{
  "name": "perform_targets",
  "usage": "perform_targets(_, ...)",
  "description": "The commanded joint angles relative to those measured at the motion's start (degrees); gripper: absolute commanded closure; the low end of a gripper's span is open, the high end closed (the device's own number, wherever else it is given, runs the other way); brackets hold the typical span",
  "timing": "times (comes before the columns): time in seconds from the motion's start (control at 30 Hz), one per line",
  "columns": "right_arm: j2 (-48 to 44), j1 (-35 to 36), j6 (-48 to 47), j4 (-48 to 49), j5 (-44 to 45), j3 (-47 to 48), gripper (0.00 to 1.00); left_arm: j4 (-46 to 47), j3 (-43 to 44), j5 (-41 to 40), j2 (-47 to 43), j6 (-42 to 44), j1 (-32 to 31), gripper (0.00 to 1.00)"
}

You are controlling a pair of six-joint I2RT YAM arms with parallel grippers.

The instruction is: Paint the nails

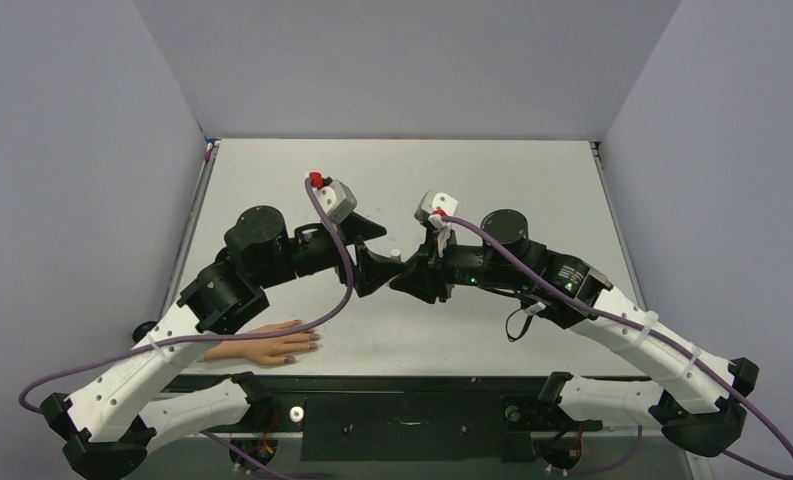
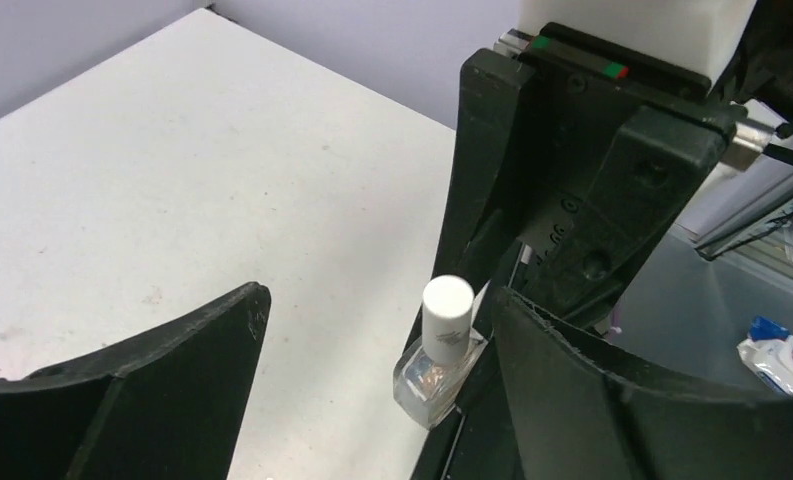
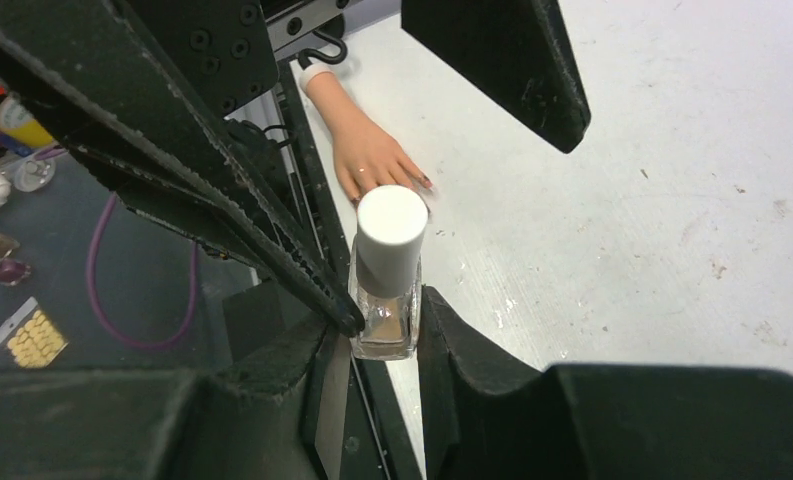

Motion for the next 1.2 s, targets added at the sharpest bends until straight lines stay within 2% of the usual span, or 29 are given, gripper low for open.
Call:
perform_targets(0.0, -2.89, -0.65, -0.04, 3.68, -0.84, 1.55, 1.0, -2.12, 2.94, 9.51, -2.7, 3.68, -0.95, 0.15)
perform_targets(0.1, -4.78, -0.63, -1.0, 3.21, -3.72, 0.52, 1.0, -6.5, 6.16, 12.48, -3.36, 6.49, -0.48, 0.12)
perform_targets(0.23, -6.32, -0.62, -2.39, 2.26, -7.91, 0.18, 1.0, -9.61, 9.92, 18.93, -3.54, 8.21, 1.2, 0.15)
perform_targets(0.33, -7.13, -0.62, -3.3, 1.62, -11.59, 0.42, 1.0, -10.54, 11.46, 23.6, -3.1, 7.74, 3.31, 0.26)
perform_targets(0.4, -7.6, -0.63, -3.91, 1.45, -13.7, 0.6, 1.0, -9.54, 11.32, 27.41, -3.0, 6.37, 4.78, 0.34)
perform_targets(0.63, -8.05, -0.62, -4.96, 1.25, -18.27, 1.23, 1.0, 5.52, 6.09, 36.96, -3.45, -3.96, 8.07, 0.43)
perform_targets(0.77, -7.46, -0.52, -4.88, 1.17, -19.27, 1.71, 1.0, 9.01, 4.71, 40.31, -1.91, -7.73, 7.98, 0.55)
perform_targets(1.17, -4.33, 0.26, -6.48, 0.23, -22.1, 3.92, 1.0, 12.37, 1.91, 40.37, -0.22, -8.82, 6.33, 0.55)
